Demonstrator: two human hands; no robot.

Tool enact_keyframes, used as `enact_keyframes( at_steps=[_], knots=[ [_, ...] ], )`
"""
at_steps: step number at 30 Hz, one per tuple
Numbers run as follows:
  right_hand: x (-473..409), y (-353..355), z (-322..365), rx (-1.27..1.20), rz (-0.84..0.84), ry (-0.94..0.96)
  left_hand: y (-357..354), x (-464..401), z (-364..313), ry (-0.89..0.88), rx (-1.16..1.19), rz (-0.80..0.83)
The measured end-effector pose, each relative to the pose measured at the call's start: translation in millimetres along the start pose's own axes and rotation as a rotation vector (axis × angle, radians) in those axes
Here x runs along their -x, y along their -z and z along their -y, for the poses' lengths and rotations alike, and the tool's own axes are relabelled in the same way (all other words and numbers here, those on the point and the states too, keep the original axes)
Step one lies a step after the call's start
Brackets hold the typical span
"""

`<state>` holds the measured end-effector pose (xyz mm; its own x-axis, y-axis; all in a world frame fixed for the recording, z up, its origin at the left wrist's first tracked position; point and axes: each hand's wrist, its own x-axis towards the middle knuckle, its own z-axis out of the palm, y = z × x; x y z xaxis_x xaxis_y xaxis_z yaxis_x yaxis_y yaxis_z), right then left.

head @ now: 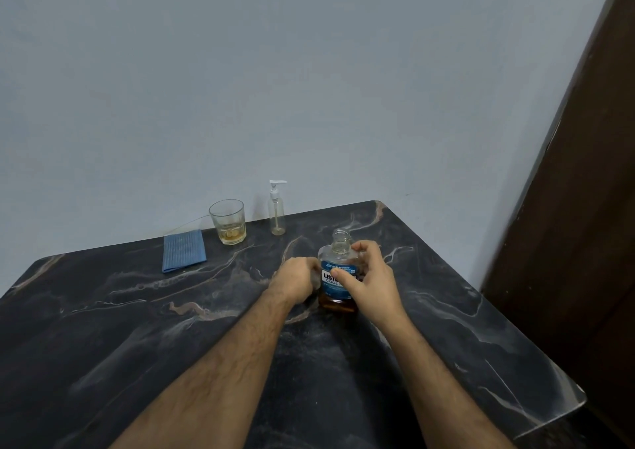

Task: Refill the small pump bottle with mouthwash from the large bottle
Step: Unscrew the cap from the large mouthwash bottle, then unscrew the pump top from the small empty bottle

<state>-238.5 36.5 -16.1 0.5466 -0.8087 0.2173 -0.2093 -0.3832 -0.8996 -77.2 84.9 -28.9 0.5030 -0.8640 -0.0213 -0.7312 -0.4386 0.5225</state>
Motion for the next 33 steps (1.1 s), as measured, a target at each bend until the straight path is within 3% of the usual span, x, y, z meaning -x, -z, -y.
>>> enact_keyframes(
  at_steps=[11, 17, 22, 24, 26, 28, 33],
  knots=[
    [-0.7, -0.1, 2.5, -0.006, 0.004, -0.022, -1.0, 5.5, 10.0, 0.04, 0.028, 0.03],
    [3.4, 3.2, 6.8, -0.002, -0.015, 0.001, 9.8, 23.2, 21.2, 0.059, 0.126, -0.078],
    [23.3, -3.9, 34.4, 0.062, -0.452, 0.38, 27.0, 37.7, 34.9, 0.074, 0.371, -0.271],
    [30.0, -16.1, 52.0, 0.035, -0.493, 0.56, 37.4, 38.1, 41.4, 0.1, 0.475, -0.357],
    [31.2, -35.1, 64.7, 0.005, -0.405, 0.618, 47.3, 35.4, 48.3, 0.115, 0.57, -0.408],
    [25.3, -57.0, 70.3, -0.046, -0.257, 0.528, 55.3, 29.9, 57.2, 0.134, 0.659, -0.424],
    [-26.4, -113.4, 51.8, -0.051, -0.006, 0.051, 65.4, 3.3, 80.4, 0.175, 0.826, -0.385]
  ],
)
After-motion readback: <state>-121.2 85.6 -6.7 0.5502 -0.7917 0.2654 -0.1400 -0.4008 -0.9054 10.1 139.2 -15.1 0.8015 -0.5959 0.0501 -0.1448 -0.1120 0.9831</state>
